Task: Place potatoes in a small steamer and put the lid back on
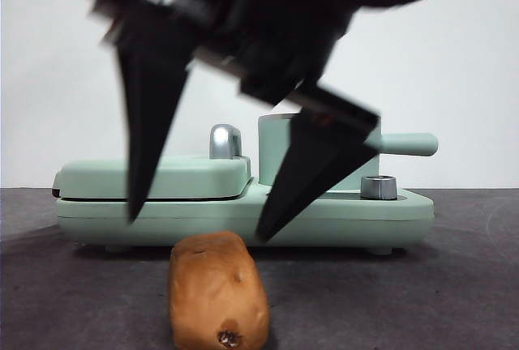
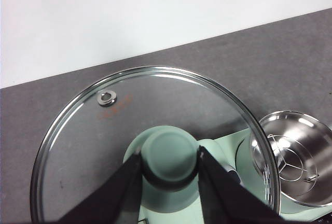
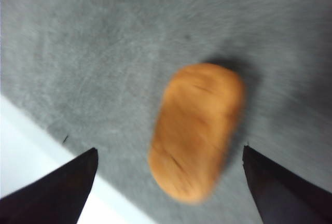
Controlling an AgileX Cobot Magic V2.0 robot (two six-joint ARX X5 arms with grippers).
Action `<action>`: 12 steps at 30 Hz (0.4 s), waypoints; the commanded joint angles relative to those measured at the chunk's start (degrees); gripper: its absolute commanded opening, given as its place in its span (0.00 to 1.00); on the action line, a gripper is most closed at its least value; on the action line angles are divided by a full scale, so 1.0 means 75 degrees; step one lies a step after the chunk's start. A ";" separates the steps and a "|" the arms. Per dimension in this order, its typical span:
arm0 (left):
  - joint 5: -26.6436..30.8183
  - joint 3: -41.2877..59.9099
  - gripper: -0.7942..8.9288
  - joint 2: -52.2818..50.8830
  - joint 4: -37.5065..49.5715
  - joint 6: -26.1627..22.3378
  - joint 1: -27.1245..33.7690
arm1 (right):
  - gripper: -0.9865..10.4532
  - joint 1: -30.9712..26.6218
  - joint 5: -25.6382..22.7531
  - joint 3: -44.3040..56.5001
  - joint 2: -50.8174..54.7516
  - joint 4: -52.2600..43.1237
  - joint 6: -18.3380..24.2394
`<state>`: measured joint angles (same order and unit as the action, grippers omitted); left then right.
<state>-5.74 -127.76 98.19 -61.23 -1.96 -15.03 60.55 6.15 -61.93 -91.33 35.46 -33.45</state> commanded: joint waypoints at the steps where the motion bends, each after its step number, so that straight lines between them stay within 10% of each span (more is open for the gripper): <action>1: 0.0003 -0.0294 0.09 0.0038 0.0201 -0.0050 0.0044 | 0.48 0.0184 -0.0175 -0.0312 -0.0627 -0.0003 -0.0087; 12: 0.0003 -0.0294 0.09 0.0041 0.0169 -0.0055 0.0058 | 0.45 0.0245 -0.0589 -0.0475 -0.1606 0.0017 0.0003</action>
<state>-5.76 -127.76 98.19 -61.49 -1.93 -14.44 61.56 2.39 -64.47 -102.06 35.79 -33.43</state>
